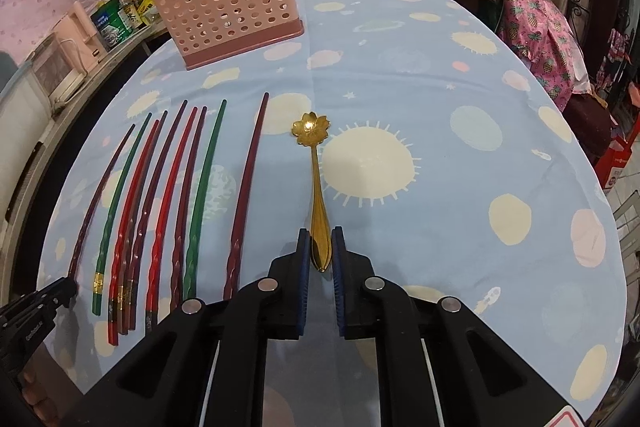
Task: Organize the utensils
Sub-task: 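Grasp the gold spoon with the right tool while the left tool grasps a brown chopstick, then lift the spoon and chopstick and drop both into the pink holder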
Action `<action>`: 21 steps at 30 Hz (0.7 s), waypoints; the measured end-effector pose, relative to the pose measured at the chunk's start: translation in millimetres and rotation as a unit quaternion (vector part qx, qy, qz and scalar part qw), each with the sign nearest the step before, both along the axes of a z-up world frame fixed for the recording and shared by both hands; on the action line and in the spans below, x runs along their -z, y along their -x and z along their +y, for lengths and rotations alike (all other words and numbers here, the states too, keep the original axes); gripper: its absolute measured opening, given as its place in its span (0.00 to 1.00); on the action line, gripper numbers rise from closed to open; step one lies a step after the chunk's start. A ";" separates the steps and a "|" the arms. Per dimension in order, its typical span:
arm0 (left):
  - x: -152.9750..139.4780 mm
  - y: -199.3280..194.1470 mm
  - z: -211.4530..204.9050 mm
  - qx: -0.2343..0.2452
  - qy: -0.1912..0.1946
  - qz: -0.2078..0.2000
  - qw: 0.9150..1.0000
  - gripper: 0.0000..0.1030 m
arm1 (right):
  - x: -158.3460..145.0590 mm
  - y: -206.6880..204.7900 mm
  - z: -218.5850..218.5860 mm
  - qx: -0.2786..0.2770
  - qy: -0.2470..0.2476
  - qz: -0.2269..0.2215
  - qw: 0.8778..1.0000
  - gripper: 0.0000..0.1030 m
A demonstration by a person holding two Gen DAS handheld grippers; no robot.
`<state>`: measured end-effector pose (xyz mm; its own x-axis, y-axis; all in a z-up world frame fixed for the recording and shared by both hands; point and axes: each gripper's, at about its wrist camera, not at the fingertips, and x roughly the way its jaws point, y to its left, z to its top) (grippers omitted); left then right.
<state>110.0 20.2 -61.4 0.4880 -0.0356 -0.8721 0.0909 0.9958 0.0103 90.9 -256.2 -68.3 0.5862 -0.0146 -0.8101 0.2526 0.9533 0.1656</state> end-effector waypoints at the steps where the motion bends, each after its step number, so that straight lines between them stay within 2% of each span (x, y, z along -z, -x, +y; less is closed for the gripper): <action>1: -3.8 0.4 0.1 0.000 0.003 -0.003 1.000 0.08 | -2.9 1.0 -0.7 0.001 0.001 -0.002 1.000 0.10; 11: -52.4 -4.7 4.7 -0.003 0.045 -0.048 0.998 0.07 | -43.1 4.8 -7.6 0.007 0.004 -0.035 0.999 0.08; 16: -81.1 -16.0 5.1 -0.005 0.060 -0.075 0.995 0.07 | -59.2 -0.1 -10.2 0.005 0.008 -0.049 0.999 0.02; 21: -113.2 -36.4 4.1 -0.009 0.063 -0.113 0.992 0.07 | -70.1 -9.5 -16.6 0.007 0.008 -0.058 0.998 0.02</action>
